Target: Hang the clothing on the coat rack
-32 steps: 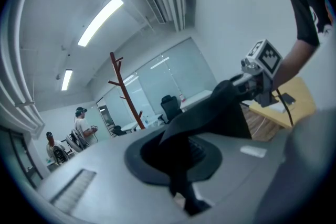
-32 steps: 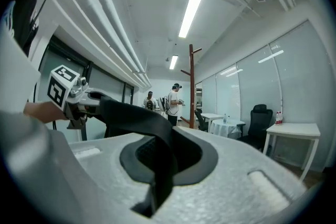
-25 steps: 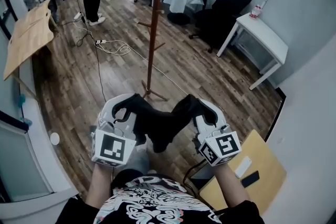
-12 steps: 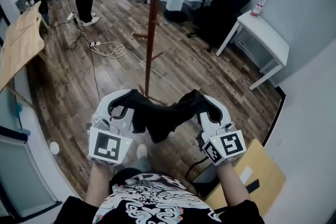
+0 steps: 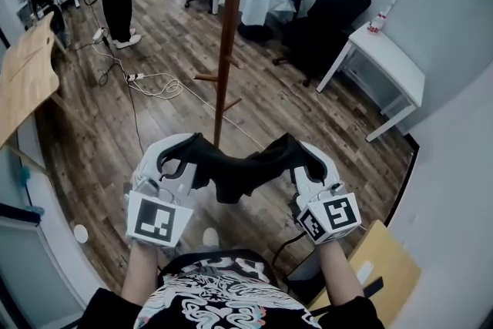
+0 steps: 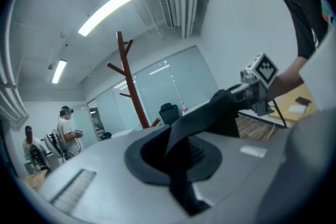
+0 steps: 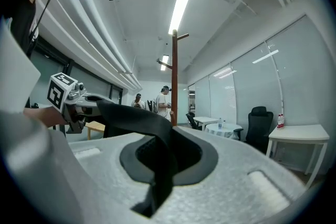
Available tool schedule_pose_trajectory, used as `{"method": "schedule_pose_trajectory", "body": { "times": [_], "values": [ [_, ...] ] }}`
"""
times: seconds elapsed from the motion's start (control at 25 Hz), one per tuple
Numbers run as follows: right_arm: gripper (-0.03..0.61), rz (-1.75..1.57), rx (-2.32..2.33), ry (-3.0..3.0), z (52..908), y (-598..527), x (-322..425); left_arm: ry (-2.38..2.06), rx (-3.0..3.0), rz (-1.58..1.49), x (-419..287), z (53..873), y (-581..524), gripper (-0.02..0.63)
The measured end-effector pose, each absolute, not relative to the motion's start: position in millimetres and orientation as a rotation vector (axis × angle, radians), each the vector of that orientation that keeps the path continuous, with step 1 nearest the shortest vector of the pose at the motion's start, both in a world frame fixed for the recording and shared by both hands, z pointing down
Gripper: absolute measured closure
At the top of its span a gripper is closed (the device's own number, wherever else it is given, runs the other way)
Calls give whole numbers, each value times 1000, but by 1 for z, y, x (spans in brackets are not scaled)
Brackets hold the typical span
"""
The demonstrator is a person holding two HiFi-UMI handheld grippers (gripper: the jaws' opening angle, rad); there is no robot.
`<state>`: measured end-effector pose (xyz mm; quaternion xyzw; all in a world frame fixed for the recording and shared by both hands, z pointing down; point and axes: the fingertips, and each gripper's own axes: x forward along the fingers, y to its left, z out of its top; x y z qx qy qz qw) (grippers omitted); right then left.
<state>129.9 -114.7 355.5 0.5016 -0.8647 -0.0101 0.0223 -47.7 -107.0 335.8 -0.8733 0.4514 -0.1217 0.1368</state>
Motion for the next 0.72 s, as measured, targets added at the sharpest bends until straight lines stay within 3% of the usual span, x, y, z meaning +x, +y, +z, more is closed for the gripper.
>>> {"method": "schedule_pose_trajectory", "body": {
  "times": [0.72],
  "values": [
    [568, -124, 1420, -2792, 319, -212, 93, 1393, -2542, -209, -80, 311, -192, 615]
  ]
}}
